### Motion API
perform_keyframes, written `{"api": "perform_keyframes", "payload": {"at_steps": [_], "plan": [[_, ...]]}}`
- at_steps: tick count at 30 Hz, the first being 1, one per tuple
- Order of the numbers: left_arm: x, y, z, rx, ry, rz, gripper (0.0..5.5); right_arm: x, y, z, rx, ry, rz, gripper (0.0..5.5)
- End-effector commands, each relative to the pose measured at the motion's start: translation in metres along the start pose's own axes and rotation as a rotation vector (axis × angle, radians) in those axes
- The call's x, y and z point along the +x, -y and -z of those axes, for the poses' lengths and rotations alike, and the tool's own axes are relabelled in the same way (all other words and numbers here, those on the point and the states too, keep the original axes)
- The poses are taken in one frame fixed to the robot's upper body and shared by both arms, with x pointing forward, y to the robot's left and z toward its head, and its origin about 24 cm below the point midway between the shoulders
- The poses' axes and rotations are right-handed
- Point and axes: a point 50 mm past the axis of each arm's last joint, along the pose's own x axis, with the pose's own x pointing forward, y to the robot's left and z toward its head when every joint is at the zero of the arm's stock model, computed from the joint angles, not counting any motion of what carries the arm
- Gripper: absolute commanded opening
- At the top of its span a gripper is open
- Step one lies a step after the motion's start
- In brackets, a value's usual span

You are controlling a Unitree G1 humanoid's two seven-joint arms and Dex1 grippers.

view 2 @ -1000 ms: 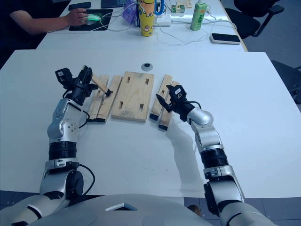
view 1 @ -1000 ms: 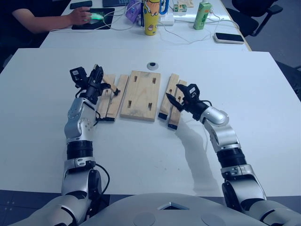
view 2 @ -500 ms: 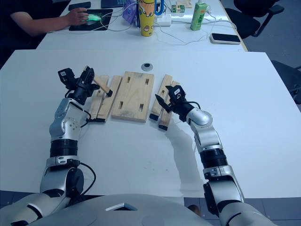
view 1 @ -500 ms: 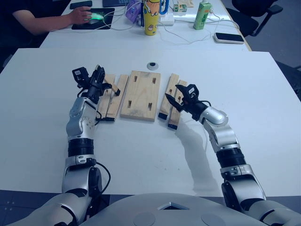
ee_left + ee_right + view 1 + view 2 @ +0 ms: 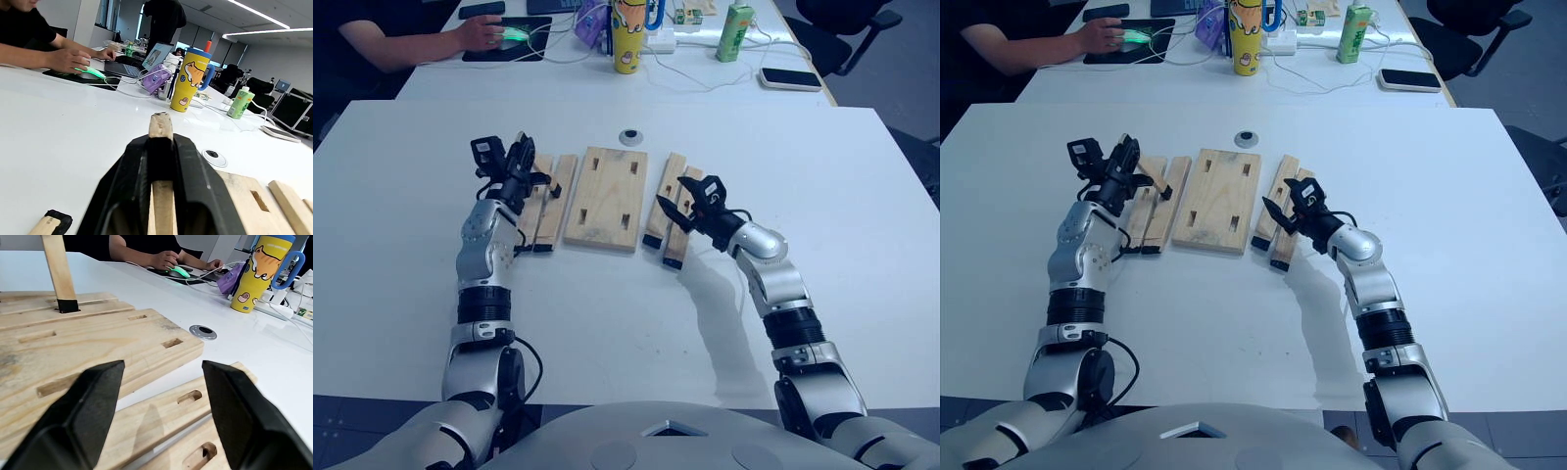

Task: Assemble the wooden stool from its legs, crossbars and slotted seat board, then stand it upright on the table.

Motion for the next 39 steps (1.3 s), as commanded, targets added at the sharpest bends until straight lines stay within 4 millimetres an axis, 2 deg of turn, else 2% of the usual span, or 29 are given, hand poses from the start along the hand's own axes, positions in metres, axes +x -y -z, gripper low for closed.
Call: {"api": "perform_keyframes", "payload": {"at_steps": [1,7,13,33,34,39], "plan": [[-0.018,0.004,0.035,0.034,-0.128,-0.083,0.44,0.003,-0.003,-0.005,-0.024,0.002,-0.016,2.96],[-0.035,0.012,0.060,0.087,-0.206,-0.125,0.44,0.000,-0.007,-0.002,-0.035,-0.017,-0.032,2.96],[-0.034,0.018,0.066,0.135,-0.240,-0.086,0.44,0.002,-0.009,-0.004,-0.035,-0.021,-0.041,2.96],[-0.010,0.025,0.042,0.134,-0.143,0.004,0.44,0.007,-0.008,-0.003,-0.034,-0.021,-0.029,2.96],[-0.010,0.026,0.039,0.134,-0.122,0.006,0.82,0.007,-0.008,-0.002,-0.033,-0.021,-0.028,2.96],[-0.005,0.034,0.016,0.159,-0.005,0.045,1.56,0.007,-0.008,-0.003,-0.018,-0.007,-0.023,2.96]]}}
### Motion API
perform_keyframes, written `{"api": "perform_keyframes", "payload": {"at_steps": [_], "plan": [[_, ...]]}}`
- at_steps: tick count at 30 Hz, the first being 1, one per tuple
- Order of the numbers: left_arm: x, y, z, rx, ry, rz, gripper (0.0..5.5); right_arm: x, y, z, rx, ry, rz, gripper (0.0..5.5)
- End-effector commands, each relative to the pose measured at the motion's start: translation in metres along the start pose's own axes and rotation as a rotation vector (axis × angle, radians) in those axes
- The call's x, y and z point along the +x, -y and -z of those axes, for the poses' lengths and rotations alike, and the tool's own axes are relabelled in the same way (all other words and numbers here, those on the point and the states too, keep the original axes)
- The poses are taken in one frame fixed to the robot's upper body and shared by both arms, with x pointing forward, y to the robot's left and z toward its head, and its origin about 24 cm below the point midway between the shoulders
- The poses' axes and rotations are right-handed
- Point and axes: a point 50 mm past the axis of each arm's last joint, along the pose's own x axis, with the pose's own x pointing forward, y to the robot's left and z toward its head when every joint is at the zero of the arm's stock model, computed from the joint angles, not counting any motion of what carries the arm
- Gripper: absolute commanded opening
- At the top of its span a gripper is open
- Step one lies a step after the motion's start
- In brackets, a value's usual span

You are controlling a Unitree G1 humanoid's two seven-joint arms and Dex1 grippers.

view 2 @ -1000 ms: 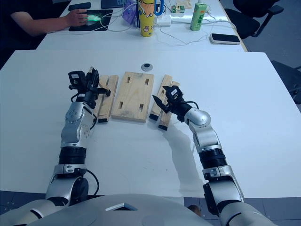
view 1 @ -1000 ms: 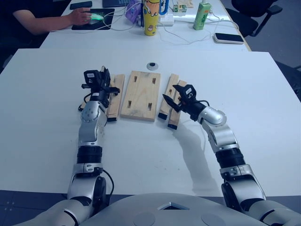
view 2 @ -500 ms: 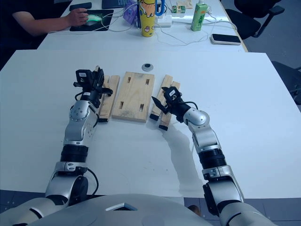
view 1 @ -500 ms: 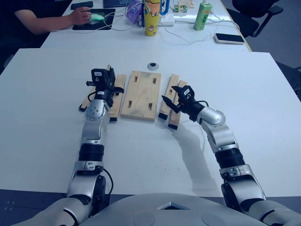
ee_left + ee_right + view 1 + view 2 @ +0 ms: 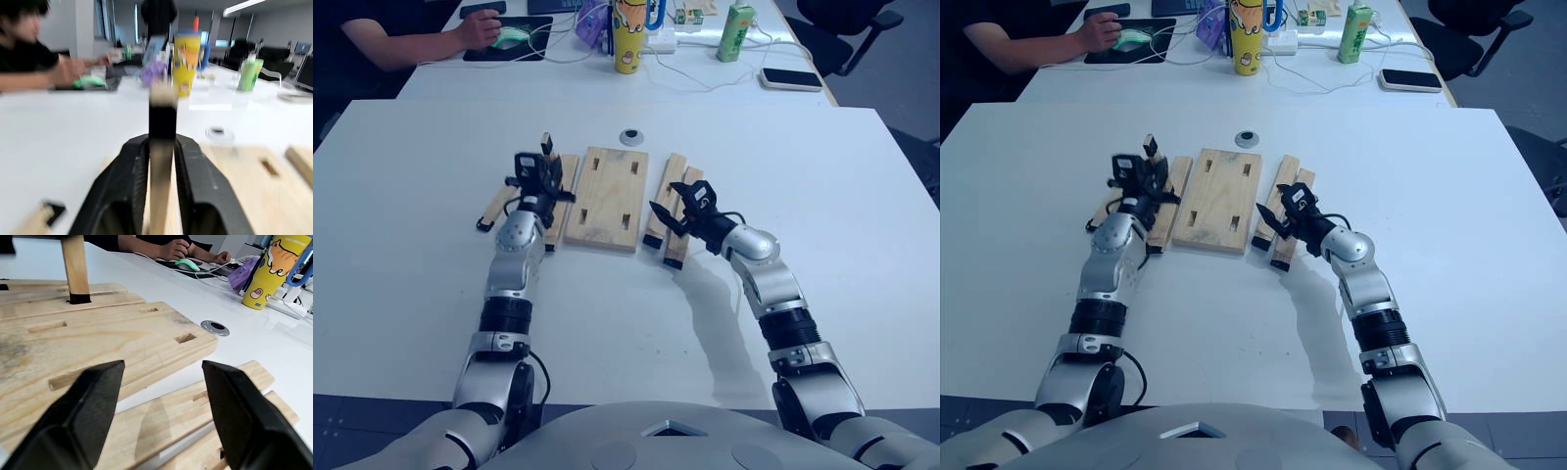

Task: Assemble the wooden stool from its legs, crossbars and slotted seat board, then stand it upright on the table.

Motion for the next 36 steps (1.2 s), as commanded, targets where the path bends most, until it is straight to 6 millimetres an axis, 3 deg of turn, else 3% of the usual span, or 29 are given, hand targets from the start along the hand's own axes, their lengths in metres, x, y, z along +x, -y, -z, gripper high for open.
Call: {"api": "perform_keyframes", "payload": {"at_steps": [1,7,12,17,24,31,36], "plan": [[0.003,0.003,-0.025,0.028,0.116,0.023,1.69,0.003,0.001,-0.005,-0.001,0.028,0.006,2.96],[-0.002,0.005,-0.050,0.064,0.252,0.029,1.84,0.000,0.000,-0.001,0.010,0.026,0.020,2.96],[-0.002,0.003,-0.092,0.074,0.396,-0.006,1.84,0.001,0.000,0.001,0.017,0.026,0.027,2.96],[0.021,0.004,-0.135,0.033,0.437,0.086,1.10,0.002,-0.001,0.001,0.027,0.030,0.041,2.96],[0.060,0.002,-0.147,-0.003,0.298,0.183,0.08,0.004,-0.006,0.002,0.038,0.035,0.050,2.96],[0.065,-0.007,-0.150,0.008,0.285,0.173,0.02,0.003,-0.007,0.004,0.047,0.034,0.061,2.96],[0.064,0.002,-0.150,0.012,0.286,0.207,0.02,0.003,-0.006,0.004,0.044,0.031,0.063,2.96]]}}
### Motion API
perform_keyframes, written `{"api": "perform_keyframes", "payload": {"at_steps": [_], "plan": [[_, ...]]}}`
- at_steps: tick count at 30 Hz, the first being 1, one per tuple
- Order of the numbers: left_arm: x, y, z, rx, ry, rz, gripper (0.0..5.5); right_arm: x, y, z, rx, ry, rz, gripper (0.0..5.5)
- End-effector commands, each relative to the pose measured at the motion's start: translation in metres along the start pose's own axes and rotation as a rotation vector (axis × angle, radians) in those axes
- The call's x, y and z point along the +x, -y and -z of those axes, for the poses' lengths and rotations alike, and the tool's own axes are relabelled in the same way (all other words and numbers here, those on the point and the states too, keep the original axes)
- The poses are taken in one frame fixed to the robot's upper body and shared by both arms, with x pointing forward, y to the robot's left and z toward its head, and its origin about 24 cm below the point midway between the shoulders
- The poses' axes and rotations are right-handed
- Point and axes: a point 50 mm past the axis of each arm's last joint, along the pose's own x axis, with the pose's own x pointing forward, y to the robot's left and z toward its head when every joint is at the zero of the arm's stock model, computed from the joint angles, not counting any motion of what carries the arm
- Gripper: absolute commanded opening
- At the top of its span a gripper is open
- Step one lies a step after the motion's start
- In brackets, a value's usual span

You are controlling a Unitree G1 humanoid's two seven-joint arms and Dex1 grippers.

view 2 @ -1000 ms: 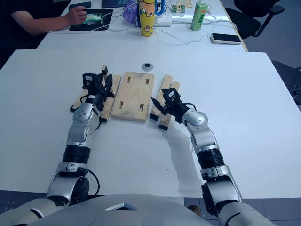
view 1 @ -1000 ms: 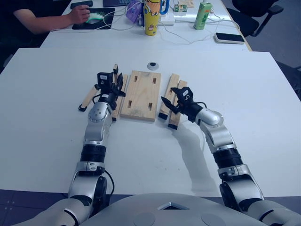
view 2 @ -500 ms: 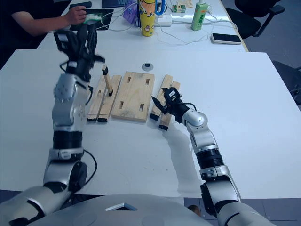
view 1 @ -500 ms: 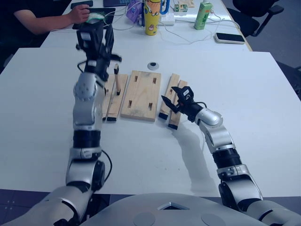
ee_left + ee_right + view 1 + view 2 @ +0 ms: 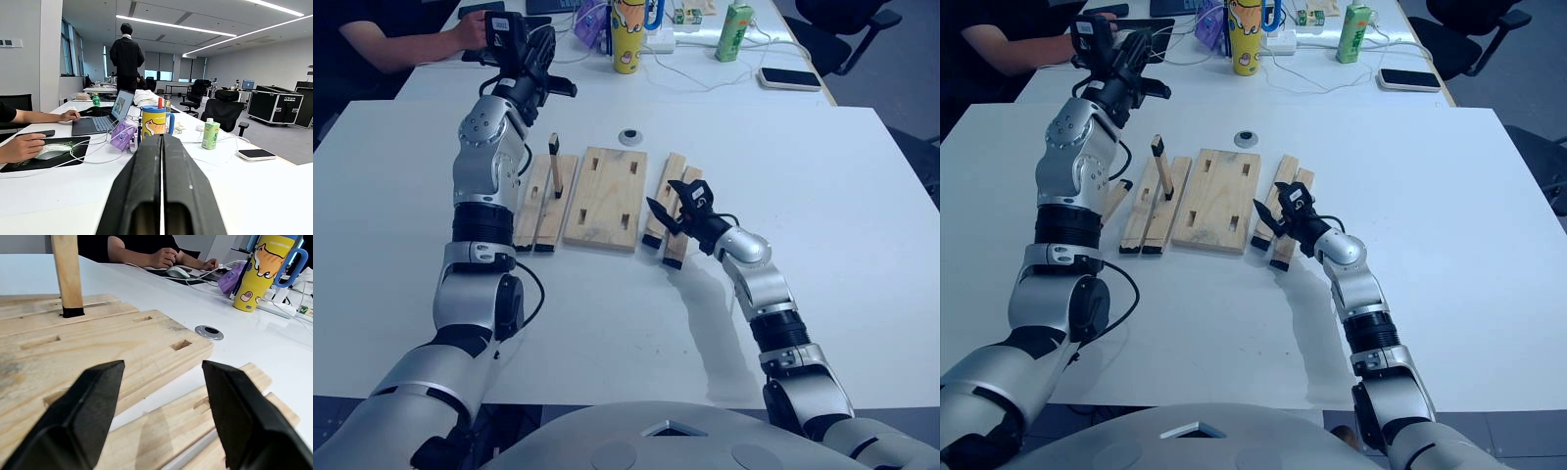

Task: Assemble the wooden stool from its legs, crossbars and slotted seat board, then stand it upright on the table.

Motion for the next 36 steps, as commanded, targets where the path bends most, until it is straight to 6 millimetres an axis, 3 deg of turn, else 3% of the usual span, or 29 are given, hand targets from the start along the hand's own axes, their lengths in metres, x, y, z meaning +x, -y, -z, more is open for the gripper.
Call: {"api": "perform_keyframes", "payload": {"at_steps": [1,9,11,14,17,26,30,36], "plan": [[0.005,0.011,-0.007,0.008,0.014,0.047,0.02,-0.001,0.001,0.002,0.000,-0.008,0.009,2.96],[0.005,0.011,-0.007,-0.001,0.011,0.047,0.02,0.000,0.001,0.001,-0.008,-0.010,-0.002,2.96],[0.001,0.008,0.020,-0.032,-0.143,0.031,0.02,0.000,0.002,0.000,-0.009,-0.010,0.000,2.96],[-0.030,0.004,0.092,-0.112,-0.459,-0.014,0.02,0.001,0.000,0.001,-0.008,-0.012,-0.005,2.96],[-0.053,-0.004,0.113,-0.124,-0.524,-0.076,0.02,0.002,-0.001,0.000,-0.009,-0.012,-0.013,2.96],[-0.030,0.001,0.072,-0.067,-0.327,-0.058,0.02,0.001,0.004,0.001,-0.015,-0.015,-0.001,2.96],[-0.016,0.007,0.035,-0.045,-0.097,-0.022,0.02,0.001,0.002,0.001,-0.010,-0.006,0.002,2.96],[-0.009,0.003,-0.016,0.027,0.165,-0.005,0.02,0.000,-0.003,0.001,0.010,0.018,-0.009,2.96]]}}
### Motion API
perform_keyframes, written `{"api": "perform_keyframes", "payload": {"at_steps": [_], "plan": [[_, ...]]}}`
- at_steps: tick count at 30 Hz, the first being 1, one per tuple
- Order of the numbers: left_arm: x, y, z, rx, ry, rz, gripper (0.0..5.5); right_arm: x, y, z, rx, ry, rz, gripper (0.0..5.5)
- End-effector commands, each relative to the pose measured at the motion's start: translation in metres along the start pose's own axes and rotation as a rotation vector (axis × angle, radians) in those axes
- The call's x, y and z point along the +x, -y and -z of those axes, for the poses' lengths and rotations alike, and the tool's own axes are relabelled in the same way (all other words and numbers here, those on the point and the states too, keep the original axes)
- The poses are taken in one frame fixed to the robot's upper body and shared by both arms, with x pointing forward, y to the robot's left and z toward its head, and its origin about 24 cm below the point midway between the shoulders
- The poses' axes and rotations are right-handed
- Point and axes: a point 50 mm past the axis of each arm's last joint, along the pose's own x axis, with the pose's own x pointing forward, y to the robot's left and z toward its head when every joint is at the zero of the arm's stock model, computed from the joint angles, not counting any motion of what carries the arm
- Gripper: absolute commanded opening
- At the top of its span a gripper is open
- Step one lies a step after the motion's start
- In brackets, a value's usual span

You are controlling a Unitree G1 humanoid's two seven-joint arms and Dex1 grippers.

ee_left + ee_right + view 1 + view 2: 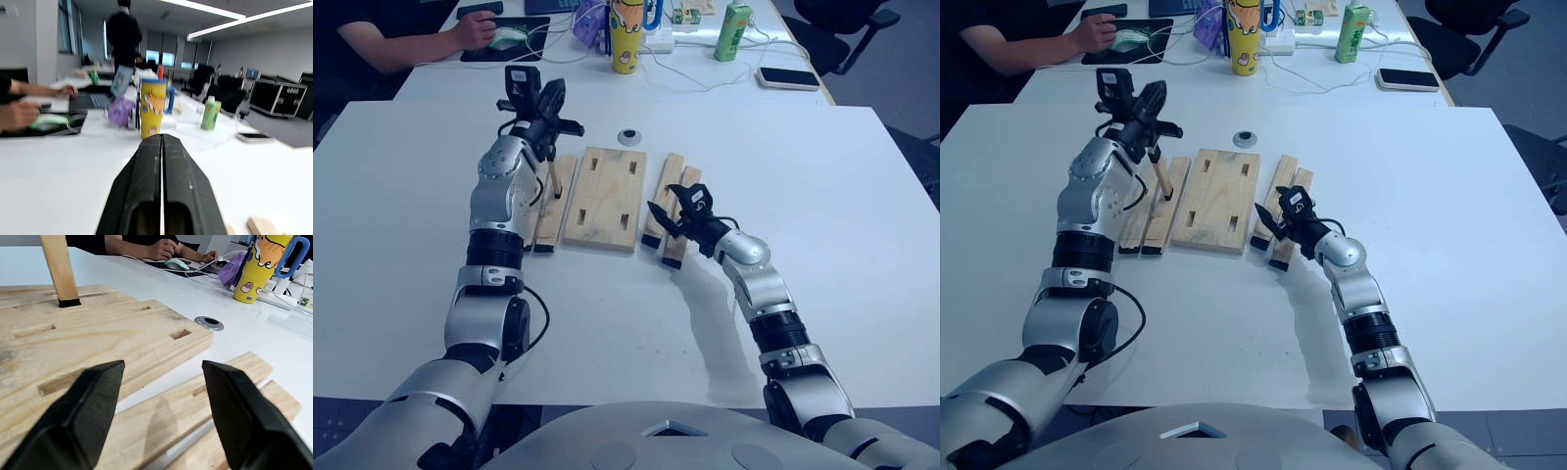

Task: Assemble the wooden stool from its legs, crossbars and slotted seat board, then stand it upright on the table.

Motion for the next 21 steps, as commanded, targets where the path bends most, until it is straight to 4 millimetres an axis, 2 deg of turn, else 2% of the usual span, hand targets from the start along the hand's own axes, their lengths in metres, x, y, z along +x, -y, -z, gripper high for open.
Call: {"api": "perform_keyframes", "payload": {"at_steps": [1,3,5,8,10,12,14,18,21], "plan": [[0.008,0.002,-0.048,0.057,0.198,0.035,0.02,-0.001,-0.002,-0.003,0.003,0.031,-0.007,2.96],[0.010,0.007,-0.057,0.058,0.226,0.057,0.02,-0.002,-0.002,-0.002,0.003,0.027,-0.004,2.96],[0.011,0.010,-0.041,0.024,0.151,0.072,0.02,-0.002,-0.002,-0.002,0.002,0.026,-0.003,2.96],[-0.005,0.002,0.023,-0.034,-0.121,0.023,0.02,0.000,-0.004,-0.004,0.000,0.033,-0.008,2.96],[-0.026,0.000,0.067,-0.052,-0.310,-0.013,0.02,0.001,-0.004,-0.004,0.002,0.033,-0.008,2.96],[-0.042,-0.001,0.094,-0.062,-0.443,-0.036,0.02,0.002,-0.004,-0.004,0.004,0.033,-0.007,2.96],[-0.042,-0.003,0.094,-0.058,-0.435,-0.058,0.02,0.002,-0.003,-0.005,0.006,0.032,-0.004,2.96],[-0.012,0.005,0.045,-0.011,-0.187,-0.038,0.02,0.002,-0.001,-0.005,0.004,0.031,0.003,2.96],[-0.003,0.010,0.020,0.036,-0.057,-0.023,0.02,0.002,0.000,-0.004,0.003,0.029,0.004,2.96]]}}
